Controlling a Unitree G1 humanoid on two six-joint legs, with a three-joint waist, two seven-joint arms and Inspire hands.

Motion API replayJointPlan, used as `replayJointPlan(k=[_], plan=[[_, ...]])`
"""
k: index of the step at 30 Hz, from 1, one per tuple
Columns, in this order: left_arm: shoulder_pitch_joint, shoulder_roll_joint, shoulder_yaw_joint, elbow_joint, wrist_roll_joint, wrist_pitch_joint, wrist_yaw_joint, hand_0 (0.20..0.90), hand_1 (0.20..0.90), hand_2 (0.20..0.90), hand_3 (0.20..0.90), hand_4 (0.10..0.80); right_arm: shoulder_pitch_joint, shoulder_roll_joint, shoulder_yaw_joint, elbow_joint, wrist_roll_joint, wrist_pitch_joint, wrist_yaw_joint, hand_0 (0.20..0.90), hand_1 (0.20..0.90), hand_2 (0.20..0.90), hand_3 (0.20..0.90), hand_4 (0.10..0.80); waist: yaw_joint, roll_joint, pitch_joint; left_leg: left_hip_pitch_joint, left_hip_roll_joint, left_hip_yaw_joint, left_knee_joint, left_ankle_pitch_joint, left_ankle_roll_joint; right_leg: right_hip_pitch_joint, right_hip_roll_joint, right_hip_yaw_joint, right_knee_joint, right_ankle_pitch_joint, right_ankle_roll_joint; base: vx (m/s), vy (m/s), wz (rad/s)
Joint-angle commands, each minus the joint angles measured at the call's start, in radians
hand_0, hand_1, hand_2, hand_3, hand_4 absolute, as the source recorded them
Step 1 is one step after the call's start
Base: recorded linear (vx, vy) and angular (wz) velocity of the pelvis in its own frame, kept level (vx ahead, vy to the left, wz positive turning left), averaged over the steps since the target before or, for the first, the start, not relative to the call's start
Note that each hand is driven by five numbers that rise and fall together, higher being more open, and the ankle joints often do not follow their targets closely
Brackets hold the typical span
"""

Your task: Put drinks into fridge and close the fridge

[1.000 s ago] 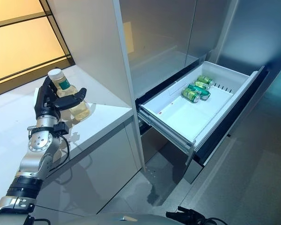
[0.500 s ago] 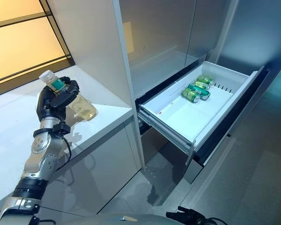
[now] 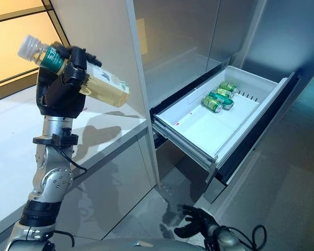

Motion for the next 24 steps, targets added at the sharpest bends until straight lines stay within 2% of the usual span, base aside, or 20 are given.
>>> replayJointPlan(k=[1, 5, 8, 15, 24], plan=[[-0.177, 0.028, -0.019, -0.073, -0.005, -0.120, -0.087, 0.300, 0.300, 0.300, 0.200, 0.100, -0.063, 0.013, 0.020, -0.212, -0.036, -0.032, 0.012, 0.900, 0.900, 0.900, 0.900, 0.800, 0.003, 0.008, -0.032, 0.011, -0.008, -0.016, 0.002, -0.113, -0.005, -0.043, 0.001, -0.022, 0.073, -0.059, 0.052, -0.037, -0.031, 0.03], [-0.123, 0.022, -0.061, -0.057, 0.011, -0.129, -0.161, 0.300, 0.300, 0.300, 0.200, 0.100, -0.081, -0.043, 0.014, -0.459, 0.000, -0.016, 0.090, 0.900, 0.900, 0.900, 0.900, 0.800, -0.001, 0.003, -0.021, 0.010, -0.008, -0.016, 0.002, -0.106, -0.004, -0.045, 0.001, -0.020, 0.069, -0.049, 0.054, -0.039, -0.023, 0.01], [-0.072, -0.001, -0.103, -0.014, 0.041, -0.140, -0.212, 0.300, 0.300, 0.300, 0.200, 0.100, -0.142, -0.112, -0.045, -0.672, 0.185, 0.016, 0.163, 0.900, 0.900, 0.900, 0.900, 0.800, -0.002, -0.001, -0.015, 0.008, -0.010, -0.014, 0.002, -0.102, -0.002, -0.048, 0.003, -0.012, 0.064, -0.037, 0.054, -0.042, -0.011, -0.03], [-0.045, -0.012, -0.123, 0.029, 0.052, -0.092, -0.245, 0.300, 0.300, 0.300, 0.200, 0.100, -0.239, -0.148, -0.145, -0.834, 0.379, 0.027, 0.159, 0.900, 0.900, 0.900, 0.900, 0.800, -0.002, 0.000, -0.025, 0.003, -0.007, -0.001, 0.002, -0.102, 0.002, -0.057, 0.003, -0.002, 0.062, -0.031, 0.056, -0.012, 0.002, -0.05], [-0.050, 0.004, -0.149, 0.053, 0.093, -0.012, -0.199, 0.300, 0.300, 0.300, 0.200, 0.100, -0.293, -0.209, -0.208, -0.932, 0.493, 0.160, 0.207, 0.900, 0.900, 0.900, 0.900, 0.800, -0.009, -0.013, -0.035, 0.000, -0.006, 0.015, 0.002, -0.100, 0.003, -0.061, 0.003, 0.002, 0.058, -0.024, 0.055, 0.000, 0.000, 0.00]])
